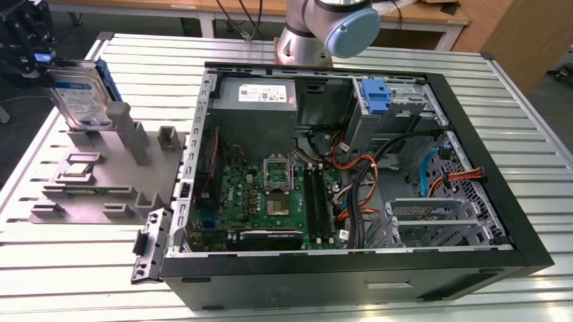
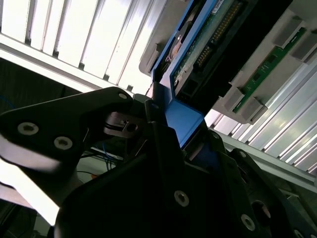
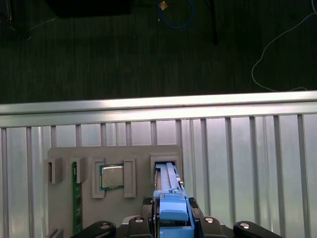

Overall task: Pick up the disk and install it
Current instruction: 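Pick up the disk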

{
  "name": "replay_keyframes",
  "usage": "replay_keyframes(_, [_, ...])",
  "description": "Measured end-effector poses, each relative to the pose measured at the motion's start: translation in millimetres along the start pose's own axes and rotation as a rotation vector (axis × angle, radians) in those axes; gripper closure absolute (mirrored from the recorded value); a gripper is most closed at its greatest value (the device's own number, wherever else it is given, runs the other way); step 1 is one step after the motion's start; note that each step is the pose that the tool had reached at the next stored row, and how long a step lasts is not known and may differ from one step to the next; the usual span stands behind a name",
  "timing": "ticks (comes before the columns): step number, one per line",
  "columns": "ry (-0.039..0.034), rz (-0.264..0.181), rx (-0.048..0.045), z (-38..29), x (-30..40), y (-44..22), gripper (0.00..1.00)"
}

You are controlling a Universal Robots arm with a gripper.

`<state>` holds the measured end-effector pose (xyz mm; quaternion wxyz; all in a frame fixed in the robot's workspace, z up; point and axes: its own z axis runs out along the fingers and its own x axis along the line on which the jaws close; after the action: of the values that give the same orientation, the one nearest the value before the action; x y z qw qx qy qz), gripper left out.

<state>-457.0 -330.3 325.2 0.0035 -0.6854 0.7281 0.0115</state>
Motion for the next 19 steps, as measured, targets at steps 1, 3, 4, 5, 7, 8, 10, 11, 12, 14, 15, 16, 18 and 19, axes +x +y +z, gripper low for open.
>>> replay_keyframes(1, [0.0,0.0,0.0,0.0,0.0,0.0,0.63])
replay_keyframes(3, [0.0,0.0,0.0001,0.0,0.0,0.0,0.63])
replay_keyframes(4, [0.0,0.0,0.0,0.0,0.0,0.0,0.63])
replay_keyframes(5, [0.0,0.0,0.0,-0.1,0.0,0.0,0.63])
replay_keyframes(7, [0.0,0.0,0.0,-0.1,0.0,0.0,0.63])
replay_keyframes(8, [0.0,0.0,0.0,-0.1,0.0,0.0,0.63])
replay_keyframes(10, [0.0,0.0,0.0,-0.1,0.0,0.0,0.63])
replay_keyframes(11, [0.0,0.0,0.0,-0.1,0.0,0.0,0.63])
replay_keyframes(12, [0.0,0.0,0.0001,-0.1,0.0,0.0,0.63])
replay_keyframes(14, [0.0001,0.0,0.0,-0.3,0.0,0.0,0.63])
replay_keyframes(15, [0.0,0.0,0.0,-0.4,0.0,0.0,0.63])
replay_keyframes(16, [0.0,0.0,0.0,-0.5,0.0,0.0,0.63])
replay_keyframes(18, [0.0001,0.0,0.0,-0.9,0.0,0.0,0.63])
replay_keyframes(19, [0.0,0.0,-0.0001,-1.1,0.0,0.0,0.63])
